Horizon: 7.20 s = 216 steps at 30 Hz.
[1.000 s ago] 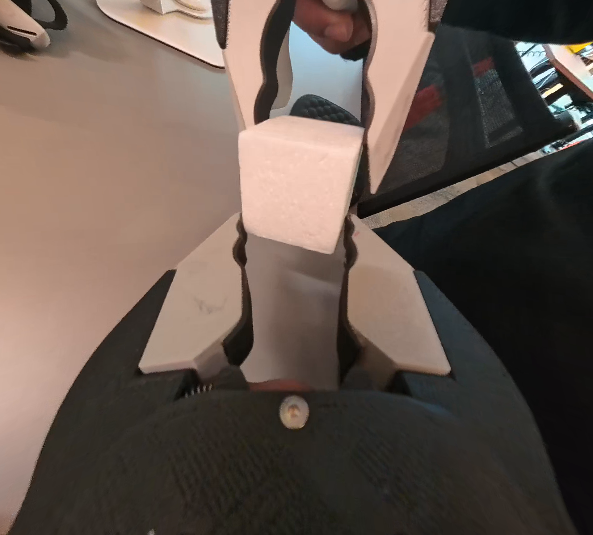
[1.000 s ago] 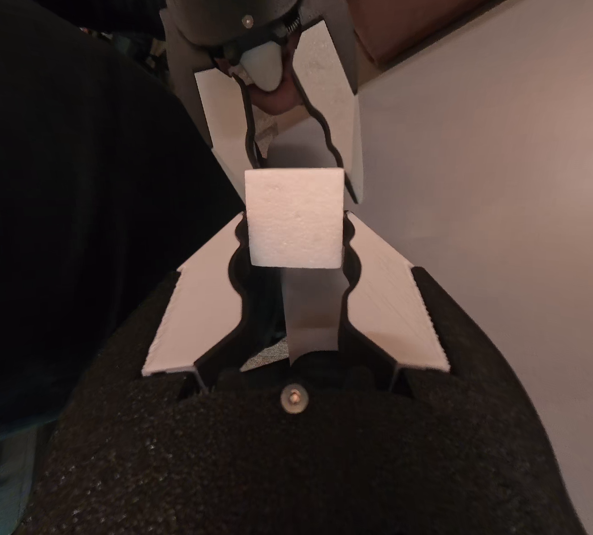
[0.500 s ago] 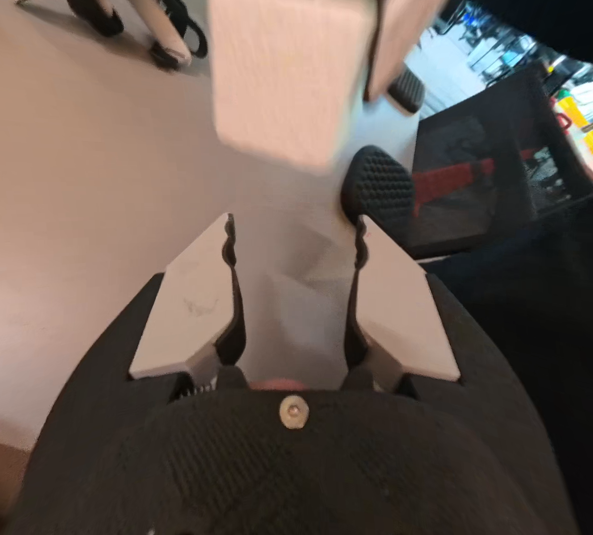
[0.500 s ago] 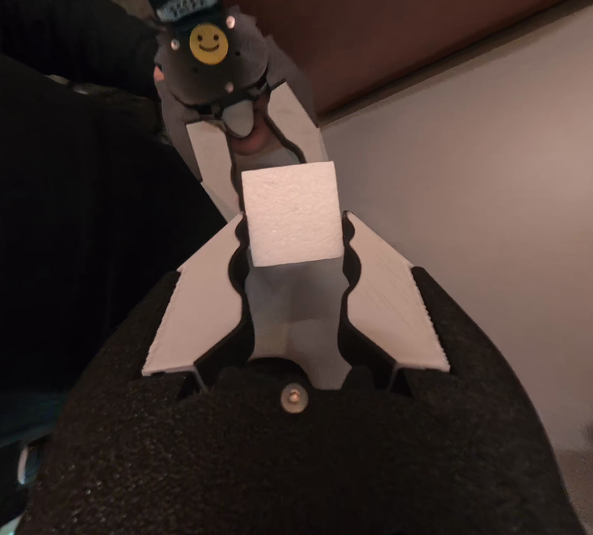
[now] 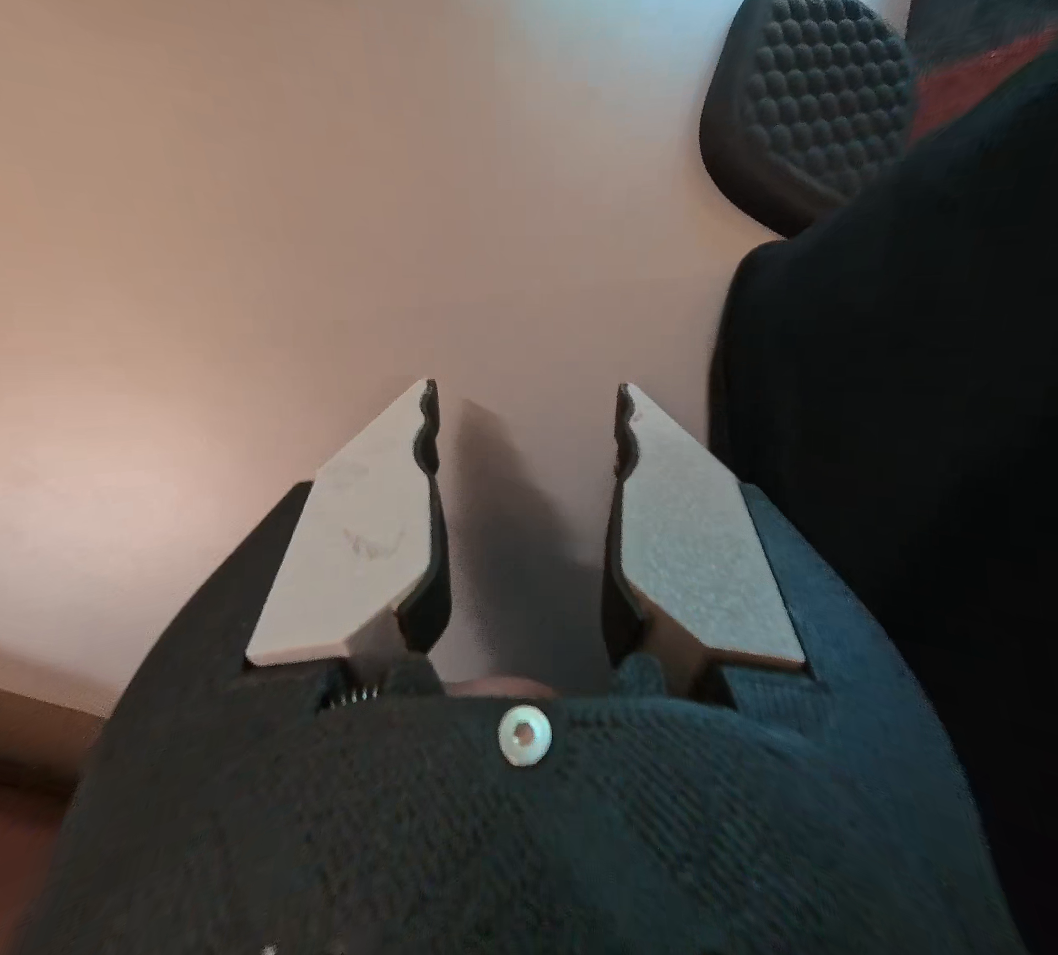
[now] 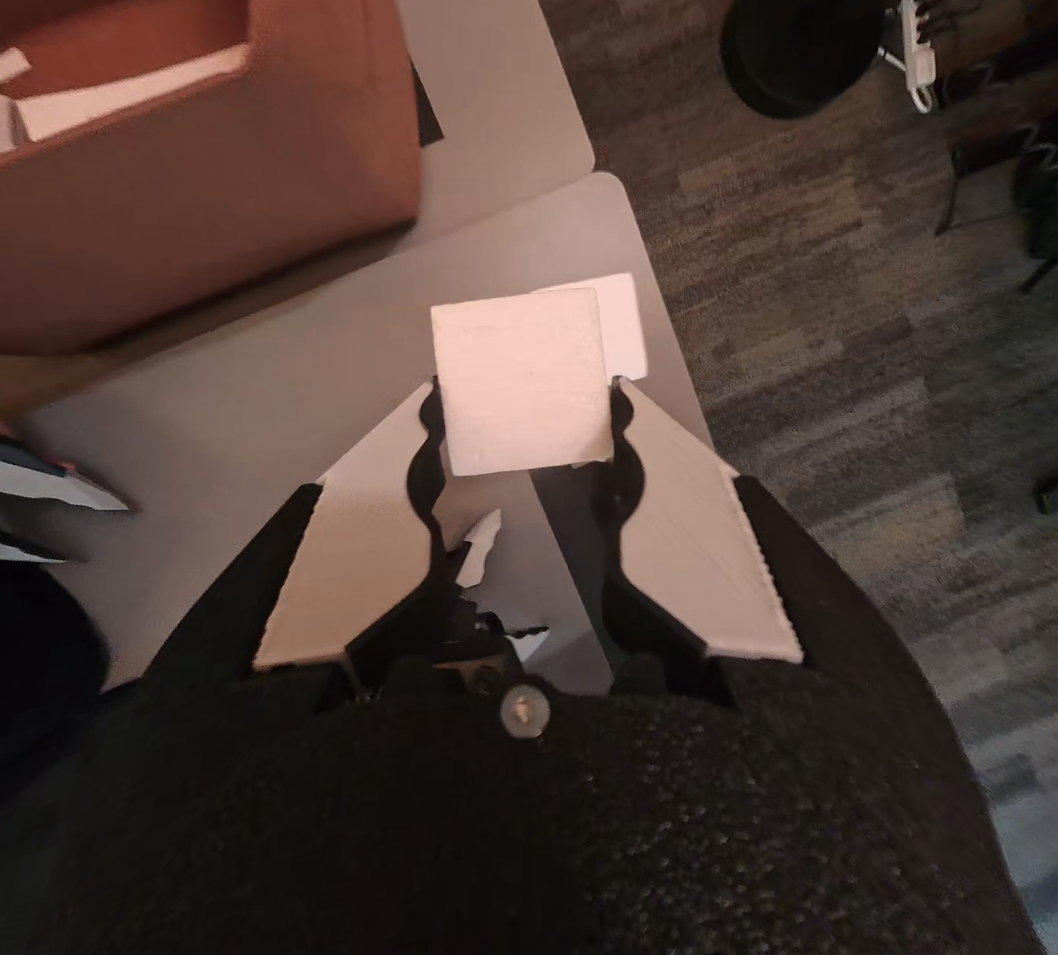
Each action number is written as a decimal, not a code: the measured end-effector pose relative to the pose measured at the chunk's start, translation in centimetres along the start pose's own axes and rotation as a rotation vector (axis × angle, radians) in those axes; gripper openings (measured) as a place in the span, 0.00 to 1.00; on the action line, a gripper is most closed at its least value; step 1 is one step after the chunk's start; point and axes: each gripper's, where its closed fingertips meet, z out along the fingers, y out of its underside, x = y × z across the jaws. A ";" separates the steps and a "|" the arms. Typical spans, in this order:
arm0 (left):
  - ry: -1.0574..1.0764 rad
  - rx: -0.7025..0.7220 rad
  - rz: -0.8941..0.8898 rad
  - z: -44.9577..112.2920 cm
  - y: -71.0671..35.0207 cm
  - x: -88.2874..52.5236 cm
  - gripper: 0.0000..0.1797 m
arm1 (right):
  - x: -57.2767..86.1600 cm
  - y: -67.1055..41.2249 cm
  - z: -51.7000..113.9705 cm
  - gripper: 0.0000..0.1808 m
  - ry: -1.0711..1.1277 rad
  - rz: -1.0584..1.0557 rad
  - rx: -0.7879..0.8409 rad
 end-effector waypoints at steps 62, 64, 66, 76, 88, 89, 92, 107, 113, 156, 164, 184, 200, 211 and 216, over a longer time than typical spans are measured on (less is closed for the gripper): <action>-0.663 0.195 -0.294 -19.7 -29.2 -28.8 0.02 | -27.2 21.8 2.3 0.03 0.065 0.294 0.473; -0.741 0.089 -0.332 -20.2 -28.9 -34.7 0.00 | -28.2 22.2 2.8 0.03 0.030 0.329 0.505; -0.740 -0.036 -0.368 -19.3 -28.3 -38.8 0.00 | -28.9 22.6 3.3 0.03 -0.014 0.373 0.529; -0.701 -0.306 -0.453 -13.9 -26.8 -49.2 0.00 | -28.0 24.8 5.0 0.05 -0.084 0.483 0.526; -0.281 -0.385 -0.417 -2.0 -26.0 -47.8 0.00 | -25.7 26.2 5.8 0.06 -0.080 0.602 0.512; -0.037 -0.499 -0.373 -0.4 -24.5 -42.1 0.00 | -25.8 26.1 5.8 0.06 -0.076 0.599 0.506; -0.148 -0.747 0.065 -0.6 -19.3 -39.6 0.00 | -25.5 25.7 5.3 0.06 -0.047 0.566 0.502; -0.531 -0.521 -0.099 -11.2 -20.7 -35.6 0.00 | -29.2 31.3 9.5 0.13 0.024 0.497 0.278; -0.472 -0.487 0.031 -12.9 -21.8 -25.2 0.02 | -28.9 31.5 8.2 0.18 0.064 0.468 0.274; -0.142 -0.222 -0.098 -5.0 4.4 3.0 0.40 | -41.1 26.3 15.3 0.41 -0.321 0.065 -0.130; -0.211 -0.319 0.033 -1.1 3.4 0.5 0.58 | -27.5 33.1 10.0 0.41 0.111 0.481 -0.036; -0.237 -0.352 0.145 0.8 3.6 -2.9 0.36 | -28.6 31.8 14.6 0.30 0.036 0.192 -0.179; -0.256 -0.310 0.107 0.1 4.5 -2.2 0.36 | -40.6 28.6 13.6 0.35 -0.160 0.175 -0.004; -0.236 -0.296 0.136 -0.7 5.7 -1.1 0.34 | -27.3 37.6 7.2 0.43 0.199 0.409 -0.162; -0.229 -0.323 0.111 -0.8 5.7 -1.1 0.37 | -23.6 42.4 6.9 0.44 0.257 0.427 -0.268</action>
